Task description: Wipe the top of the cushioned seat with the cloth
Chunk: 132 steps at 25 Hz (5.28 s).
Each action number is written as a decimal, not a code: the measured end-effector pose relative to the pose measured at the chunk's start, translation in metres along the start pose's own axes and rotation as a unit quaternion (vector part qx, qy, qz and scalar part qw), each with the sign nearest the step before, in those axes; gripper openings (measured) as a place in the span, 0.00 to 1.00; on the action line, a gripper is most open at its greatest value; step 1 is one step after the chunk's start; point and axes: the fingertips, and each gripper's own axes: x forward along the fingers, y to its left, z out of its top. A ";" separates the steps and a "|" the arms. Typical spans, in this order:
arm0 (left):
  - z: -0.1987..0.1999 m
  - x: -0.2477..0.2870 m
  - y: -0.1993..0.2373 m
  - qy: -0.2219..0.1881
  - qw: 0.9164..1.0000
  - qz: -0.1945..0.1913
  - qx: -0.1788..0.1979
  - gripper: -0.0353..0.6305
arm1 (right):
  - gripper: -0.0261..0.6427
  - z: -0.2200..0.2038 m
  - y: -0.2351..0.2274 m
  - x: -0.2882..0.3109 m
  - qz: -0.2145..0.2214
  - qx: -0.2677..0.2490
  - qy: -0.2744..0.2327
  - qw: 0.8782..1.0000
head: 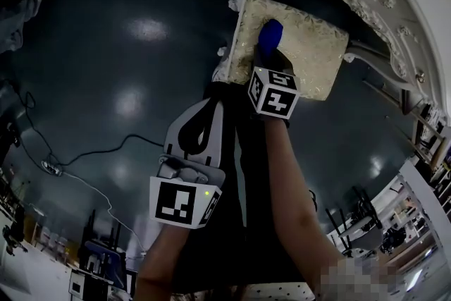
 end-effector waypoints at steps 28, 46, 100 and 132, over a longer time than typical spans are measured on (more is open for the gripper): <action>0.000 -0.016 0.030 -0.011 0.999 0.035 -0.019 0.05 | 0.17 0.001 0.076 0.026 0.065 -0.038 0.021 0.997; -0.002 -0.016 0.022 -0.011 0.999 0.040 -0.012 0.05 | 0.17 -0.001 0.092 0.040 0.098 -0.042 0.039 0.994; -0.043 0.110 -0.163 0.084 0.990 -0.094 0.067 0.05 | 0.17 -0.101 -0.279 -0.073 -0.042 0.129 -0.007 0.991; -0.022 0.066 -0.113 0.047 0.995 -0.078 0.035 0.05 | 0.17 -0.081 -0.192 -0.078 -0.065 0.080 -0.022 0.994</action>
